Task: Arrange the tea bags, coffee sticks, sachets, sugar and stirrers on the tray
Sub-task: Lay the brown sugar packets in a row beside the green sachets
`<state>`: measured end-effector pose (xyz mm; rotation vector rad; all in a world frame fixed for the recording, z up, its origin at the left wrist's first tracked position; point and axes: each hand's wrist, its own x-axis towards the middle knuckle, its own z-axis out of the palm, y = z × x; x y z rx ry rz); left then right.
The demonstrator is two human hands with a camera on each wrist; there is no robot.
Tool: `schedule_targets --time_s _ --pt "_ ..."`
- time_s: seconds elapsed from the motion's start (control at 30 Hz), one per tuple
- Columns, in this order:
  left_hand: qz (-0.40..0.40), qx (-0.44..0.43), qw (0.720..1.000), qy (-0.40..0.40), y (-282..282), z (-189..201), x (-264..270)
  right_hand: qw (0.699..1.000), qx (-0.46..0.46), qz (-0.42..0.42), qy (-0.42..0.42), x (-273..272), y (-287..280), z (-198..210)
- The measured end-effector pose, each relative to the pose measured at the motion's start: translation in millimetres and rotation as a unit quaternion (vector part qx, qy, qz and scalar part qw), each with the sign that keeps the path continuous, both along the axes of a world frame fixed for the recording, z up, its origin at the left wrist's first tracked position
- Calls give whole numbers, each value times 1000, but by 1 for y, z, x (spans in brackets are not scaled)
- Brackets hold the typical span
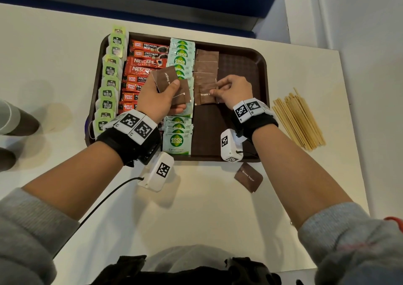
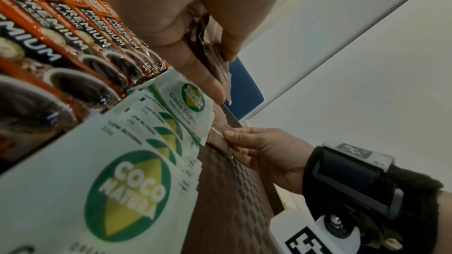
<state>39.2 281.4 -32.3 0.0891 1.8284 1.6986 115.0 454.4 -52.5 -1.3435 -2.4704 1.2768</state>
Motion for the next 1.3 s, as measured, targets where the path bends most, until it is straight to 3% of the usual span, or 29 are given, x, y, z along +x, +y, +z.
schedule_targets --time_s 0.57,1.07,1.3 --pt "-10 -6 1000 -1 1 3 0 999 -23 -34 3 3 -4 -4" --pt "-13 -8 1000 0 0 4 1 1000 0 -17 2 4 -3 -1" --pt "-45 -6 999 19 0 7 6 997 60 11 48 2 -5 15"
